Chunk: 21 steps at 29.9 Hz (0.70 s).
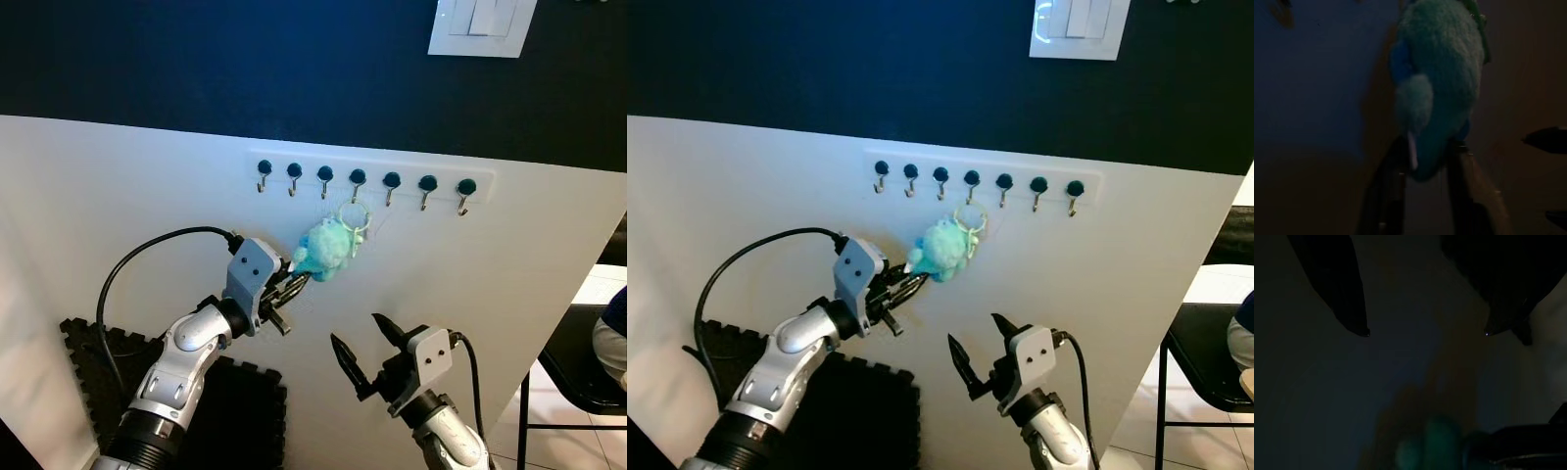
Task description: Hang keys on a hook
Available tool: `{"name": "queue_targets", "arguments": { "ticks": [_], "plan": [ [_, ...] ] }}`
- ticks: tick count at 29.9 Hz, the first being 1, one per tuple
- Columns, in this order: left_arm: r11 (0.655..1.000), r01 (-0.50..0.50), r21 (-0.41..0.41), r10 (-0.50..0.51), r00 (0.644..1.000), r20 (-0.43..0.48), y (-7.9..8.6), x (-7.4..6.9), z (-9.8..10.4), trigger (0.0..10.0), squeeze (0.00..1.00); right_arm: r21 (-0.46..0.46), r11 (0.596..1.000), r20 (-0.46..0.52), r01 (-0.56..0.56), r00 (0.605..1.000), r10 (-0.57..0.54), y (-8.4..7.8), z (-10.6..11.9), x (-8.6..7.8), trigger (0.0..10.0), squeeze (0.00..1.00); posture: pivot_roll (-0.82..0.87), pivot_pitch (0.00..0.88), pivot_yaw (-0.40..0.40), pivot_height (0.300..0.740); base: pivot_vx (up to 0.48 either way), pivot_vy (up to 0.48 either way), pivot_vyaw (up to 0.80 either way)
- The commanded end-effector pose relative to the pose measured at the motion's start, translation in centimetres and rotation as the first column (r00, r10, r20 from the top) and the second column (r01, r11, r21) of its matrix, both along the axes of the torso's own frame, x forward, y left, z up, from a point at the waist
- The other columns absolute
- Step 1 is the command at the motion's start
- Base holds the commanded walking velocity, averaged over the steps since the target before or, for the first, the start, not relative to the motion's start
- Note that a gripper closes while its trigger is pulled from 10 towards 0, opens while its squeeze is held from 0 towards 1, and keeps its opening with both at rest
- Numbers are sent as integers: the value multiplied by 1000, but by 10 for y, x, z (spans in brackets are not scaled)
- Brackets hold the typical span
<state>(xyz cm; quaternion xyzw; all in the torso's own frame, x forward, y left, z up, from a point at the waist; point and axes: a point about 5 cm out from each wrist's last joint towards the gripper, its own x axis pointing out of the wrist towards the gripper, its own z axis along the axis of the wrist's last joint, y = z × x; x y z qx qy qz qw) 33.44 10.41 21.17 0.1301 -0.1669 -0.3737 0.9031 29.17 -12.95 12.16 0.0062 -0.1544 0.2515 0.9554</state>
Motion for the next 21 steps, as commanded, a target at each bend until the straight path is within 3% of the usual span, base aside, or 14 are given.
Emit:
{"name": "queue_targets", "arguments": {
  "ticks": [1, 2, 3, 12, 13, 14, 15, 17, 18, 20, 21],
  "plan": [
    [1000, 7, -22, -7, 1000, 4, -3, 0, 3, 10000, 1000, 5, 1000, -12, 8, 1000, -8, -2, -2, 1, 10000, 0, 43, 12, 8, 740, 0, 0, 0],
    [1000, 6, -20, -6, 1000, 3, -4, 0, 2, 10000, 1000, 3, 1000, -12, 10, 1000, -10, -2, -2, 1, 10000, 0, 43, 13, 8, 740, 0, 0, 0],
    [1000, 8, -14, -9, 1000, -4, -4, 0, 1, 10000, 0, 1, 1000, -13, 14, 1000, -13, -3, -2, 1, 10000, 0, 43, 13, 8, 740, 0, 0, 0],
    [996, 60, 64, -55, 995, -83, -6, -7, -25, 10000, 12, 1, 999, -35, 47, 998, -47, -10, -8, -2, 10000, 0, 46, 15, 8, 740, 0, 0, 0],
    [996, 59, 64, -53, 994, -93, -5, -7, -28, 10000, 612, -1, 999, -39, 49, 998, -49, -11, -10, -3, 10000, 0, 46, 15, 8, 740, 0, 0, 0],
    [996, 59, 64, -53, 994, -93, -5, -7, -28, 10000, 612, -1, 999, -39, 49, 998, -49, -11, -10, -3, 10000, 0, 46, 15, 8, 740, 0, 0, 0],
    [996, 52, 69, -45, 994, -103, -4, -8, -30, 10000, 404, -3, 999, -41, 50, 998, -50, -11, -11, -4, 10000, 0, 45, 15, 8, 740, 0, 0, 0],
    [996, 48, 80, -38, 993, -116, -3, -8, -34, 10000, 404, -6, 999, -44, 51, 998, -52, -11, -12, -5, 10000, 0, 44, 15, 8, 740, 0, 0, 0],
    [994, 45, 98, -29, 988, -153, 0, -9, -42, 10000, 0, -10, 999, -47, 53, 997, -54, -12, -14, -6, 10000, 0, 43, 13, 10, 740, 0, 0, 0],
    [990, 15, 139, 16, 975, -220, 9, -10, -61, 10000, 0, -25, 998, -58, 53, 997, -55, -12, -19, -8, 10000, 0, 39, 14, 13, 740, 0, 0, 0],
    [990, 15, 139, 16, 975, -220, 9, -10, -61, 10000, 0, -25, 998, -58, 53, 997, -55, -12, -19, -8, 10000, 0, 39, 14, 13, 740, 0, 0, 0]
  ]
}}
